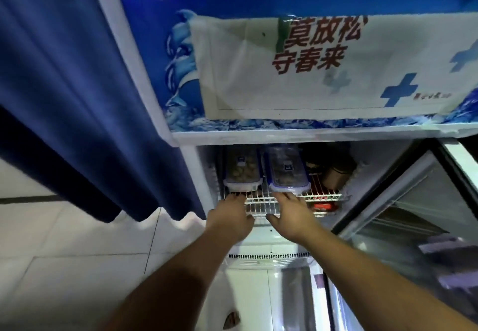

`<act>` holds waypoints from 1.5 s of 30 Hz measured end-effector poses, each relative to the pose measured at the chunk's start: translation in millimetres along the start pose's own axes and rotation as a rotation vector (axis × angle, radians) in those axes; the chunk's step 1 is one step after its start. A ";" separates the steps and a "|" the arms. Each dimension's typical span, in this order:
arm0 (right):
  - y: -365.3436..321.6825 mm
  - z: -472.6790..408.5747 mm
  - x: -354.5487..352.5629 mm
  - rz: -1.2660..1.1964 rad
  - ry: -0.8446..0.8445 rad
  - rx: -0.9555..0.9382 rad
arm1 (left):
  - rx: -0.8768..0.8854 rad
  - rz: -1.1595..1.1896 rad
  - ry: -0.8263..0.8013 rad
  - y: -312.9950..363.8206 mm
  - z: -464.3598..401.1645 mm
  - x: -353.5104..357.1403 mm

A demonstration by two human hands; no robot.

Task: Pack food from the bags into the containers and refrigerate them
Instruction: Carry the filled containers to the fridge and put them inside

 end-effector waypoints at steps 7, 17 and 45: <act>-66.9 35.6 32.0 -0.016 -0.132 -0.239 | -0.243 0.037 0.145 -61.5 83.3 -27.4; -195.9 135.5 84.1 0.041 -0.273 -0.613 | -0.633 -0.005 0.269 -174.2 241.8 -56.2; -600.3 609.3 270.0 -0.052 -0.630 -1.249 | -1.527 0.139 0.608 -475.5 786.4 -99.4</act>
Point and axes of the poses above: each hand's wrist, its own z-axis away from the middle knuckle, its own x-axis out of the palm, y = z × x, the point moved 3 cm from there along -z, towards the middle knuckle, and after that the axes turned 14 degrees about y, right-handed, at the moved point
